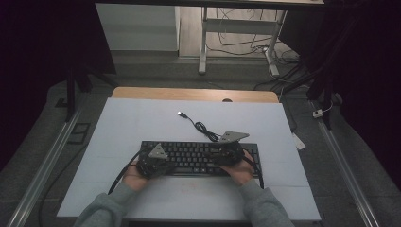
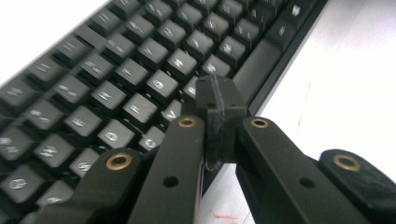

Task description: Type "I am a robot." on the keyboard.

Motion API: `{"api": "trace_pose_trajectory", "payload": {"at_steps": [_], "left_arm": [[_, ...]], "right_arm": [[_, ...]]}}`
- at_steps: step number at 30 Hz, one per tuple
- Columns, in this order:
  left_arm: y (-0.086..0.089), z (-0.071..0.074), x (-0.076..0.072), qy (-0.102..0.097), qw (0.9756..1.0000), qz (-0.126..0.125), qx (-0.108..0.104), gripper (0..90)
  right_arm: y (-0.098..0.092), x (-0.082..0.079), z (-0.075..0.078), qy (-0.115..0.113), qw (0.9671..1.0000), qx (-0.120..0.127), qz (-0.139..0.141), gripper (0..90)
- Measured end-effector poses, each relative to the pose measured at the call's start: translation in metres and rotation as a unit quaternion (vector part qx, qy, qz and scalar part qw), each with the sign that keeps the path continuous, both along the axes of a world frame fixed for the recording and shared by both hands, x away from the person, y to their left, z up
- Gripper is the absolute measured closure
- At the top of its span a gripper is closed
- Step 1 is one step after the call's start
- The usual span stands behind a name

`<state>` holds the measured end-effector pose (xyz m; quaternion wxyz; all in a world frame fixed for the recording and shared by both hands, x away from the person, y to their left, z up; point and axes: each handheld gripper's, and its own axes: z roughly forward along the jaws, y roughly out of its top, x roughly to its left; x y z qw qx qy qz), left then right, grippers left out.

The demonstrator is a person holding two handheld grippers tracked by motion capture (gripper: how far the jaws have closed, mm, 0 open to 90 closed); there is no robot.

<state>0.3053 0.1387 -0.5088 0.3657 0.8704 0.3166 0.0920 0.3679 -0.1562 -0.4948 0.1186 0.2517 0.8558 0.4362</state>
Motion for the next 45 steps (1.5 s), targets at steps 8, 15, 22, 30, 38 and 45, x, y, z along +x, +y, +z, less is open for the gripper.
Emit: {"api": "trace_pose_trajectory", "payload": {"at_steps": [8,15,22,30,38,45], "left_arm": [[0.016,0.01,-0.002,-0.004,0.9992,0.02,-0.035,86.2],[0.028,0.016,0.0,-0.011,0.9964,0.054,-0.064,63.2],[0.033,0.017,0.0,-0.015,0.9951,0.074,-0.064,46.0],[0.039,0.019,0.003,-0.011,0.9934,0.095,-0.064,37.9],[0.043,0.02,0.004,-0.009,0.9925,0.104,-0.063,35.3],[0.047,0.019,0.007,-0.007,0.9908,0.12,-0.063,35.6]], "right_arm": [[0.0,0.0,0.001,-0.001,1.0,0.002,-0.002,50.7],[-0.001,0.0,0.0,0.0,1.0,0.002,-0.002,50.4],[-0.001,0.0,0.001,0.0,1.0,0.0,-0.002,50.0],[-0.001,0.0,0.0,0.0,1.0,0.0,-0.002,49.8],[-0.001,0.0,0.0,0.0,1.0,-0.002,-0.002,49.8],[-0.001,0.0,0.0,0.0,1.0,-0.002,-0.002,49.8]]}}
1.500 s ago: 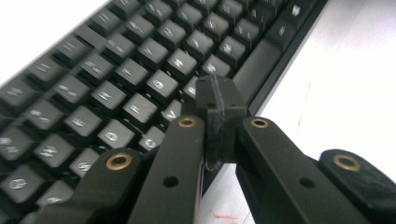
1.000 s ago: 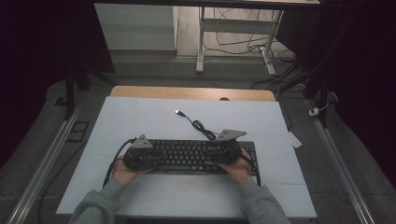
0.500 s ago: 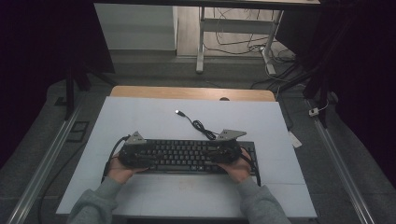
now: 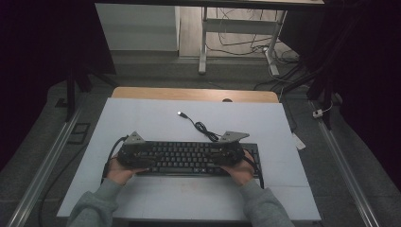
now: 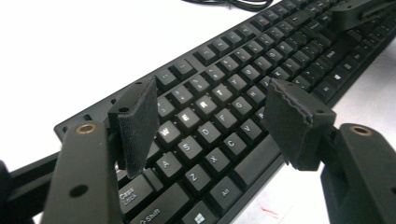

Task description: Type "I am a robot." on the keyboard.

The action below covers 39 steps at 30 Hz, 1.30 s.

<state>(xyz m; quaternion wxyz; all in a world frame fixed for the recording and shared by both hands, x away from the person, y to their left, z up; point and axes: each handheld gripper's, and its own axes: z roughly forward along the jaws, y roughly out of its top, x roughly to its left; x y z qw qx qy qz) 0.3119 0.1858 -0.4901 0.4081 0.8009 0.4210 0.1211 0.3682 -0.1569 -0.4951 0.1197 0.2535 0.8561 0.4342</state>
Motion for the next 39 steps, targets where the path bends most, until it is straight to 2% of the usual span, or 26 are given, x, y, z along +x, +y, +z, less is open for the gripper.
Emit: {"api": "trace_pose_trajectory", "payload": {"at_steps": [13,19,29,32,33,36,39], "left_arm": [[0.009,-0.007,0.007,0.01,0.9995,0.026,0.011,38.6],[0.014,-0.012,0.009,0.016,0.9992,0.032,0.015,43.5],[0.013,-0.016,0.009,0.024,0.9994,0.013,0.024,60.4],[0.012,-0.017,0.009,0.027,0.9992,0.01,0.029,70.7],[0.012,-0.018,0.009,0.028,0.9991,0.009,0.032,70.7],[0.012,-0.019,0.01,0.032,0.9988,0.006,0.037,82.5],[0.011,-0.02,0.01,0.036,0.9985,0.002,0.042,87.3]], "right_arm": [[0.0,0.0,0.0,0.0,1.0,-0.001,0.0,49.7],[0.0,0.0,0.0,0.0,1.0,-0.002,-0.001,49.7],[0.0,0.0,-0.001,-0.001,1.0,-0.004,0.0,49.3],[0.0,0.0,-0.001,-0.001,1.0,-0.006,-0.001,49.2],[0.0,0.0,-0.001,-0.001,1.0,-0.006,-0.001,49.2],[0.0,0.001,-0.002,-0.001,1.0,-0.006,0.0,49.2],[0.0,0.001,-0.002,-0.001,1.0,-0.006,-0.001,49.1]]}}
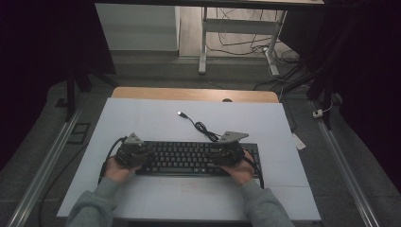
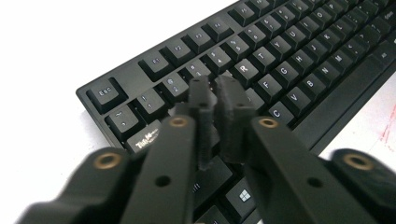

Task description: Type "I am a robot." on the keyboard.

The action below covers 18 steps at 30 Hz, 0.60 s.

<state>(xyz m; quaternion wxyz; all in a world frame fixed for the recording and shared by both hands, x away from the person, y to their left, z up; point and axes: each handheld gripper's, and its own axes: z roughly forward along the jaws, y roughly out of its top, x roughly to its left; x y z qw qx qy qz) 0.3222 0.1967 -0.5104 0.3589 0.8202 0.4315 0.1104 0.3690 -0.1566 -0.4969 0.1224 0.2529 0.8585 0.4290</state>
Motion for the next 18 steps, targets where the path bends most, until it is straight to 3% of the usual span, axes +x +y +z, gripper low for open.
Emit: {"api": "trace_pose_trajectory", "payload": {"at_steps": [7,18], "left_arm": [[-0.003,-0.0062,0.0021,0.013,0.9998,-0.007,0.014,88.8],[-0.0033,-0.0082,0.002,0.014,0.9996,-0.001,0.027,88.7]], "right_arm": [[0.0002,0.0,-0.0004,0.0,1.0,0.0,-0.001,49.1],[-0.0006,0.0003,-0.0001,0.0,1.0,-0.002,-0.002,49.0]]}}
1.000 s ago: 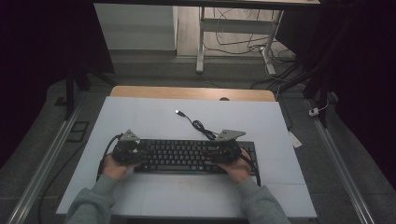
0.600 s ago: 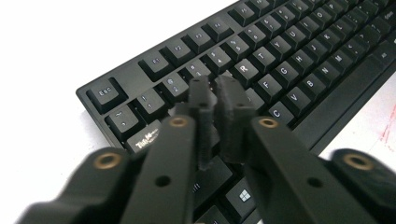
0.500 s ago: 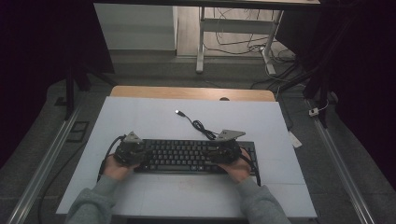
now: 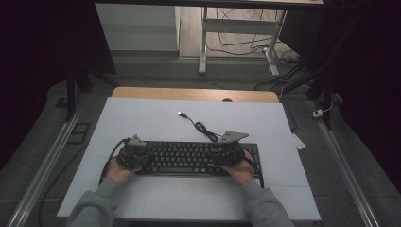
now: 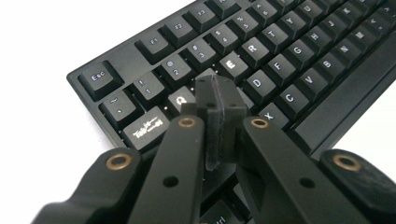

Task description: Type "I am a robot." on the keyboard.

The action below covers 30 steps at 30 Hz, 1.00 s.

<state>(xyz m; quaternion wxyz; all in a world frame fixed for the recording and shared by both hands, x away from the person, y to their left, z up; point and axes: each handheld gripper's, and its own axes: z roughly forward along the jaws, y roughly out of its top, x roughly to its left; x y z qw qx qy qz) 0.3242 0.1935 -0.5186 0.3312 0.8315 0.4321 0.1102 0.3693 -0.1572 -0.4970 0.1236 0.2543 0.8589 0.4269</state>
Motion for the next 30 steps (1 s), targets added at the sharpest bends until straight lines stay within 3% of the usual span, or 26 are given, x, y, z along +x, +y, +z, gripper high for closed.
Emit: {"api": "trace_pose_trajectory", "payload": {"at_steps": [16,24,28,30], "left_arm": [[-0.001,-0.001,0.001,-0.002,1.0,0.004,0.005,88.8],[0.01,0.015,-0.006,-0.037,0.9979,0.017,-0.051,88.4],[0.015,0.019,-0.008,-0.046,0.9957,0.02,-0.078,75.7],[0.016,0.02,-0.008,-0.051,0.9951,0.025,-0.081,60.5]], "right_arm": [[0.0,0.0,0.0,0.0,1.0,0.0,-0.001,48.9],[-0.001,0.0,0.0,0.0,1.0,0.001,-0.001,48.9],[-0.001,0.0,0.0,0.0,1.0,-0.001,-0.001,48.8],[-0.001,0.0,0.0,-0.001,1.0,0.0,-0.001,48.8]]}}
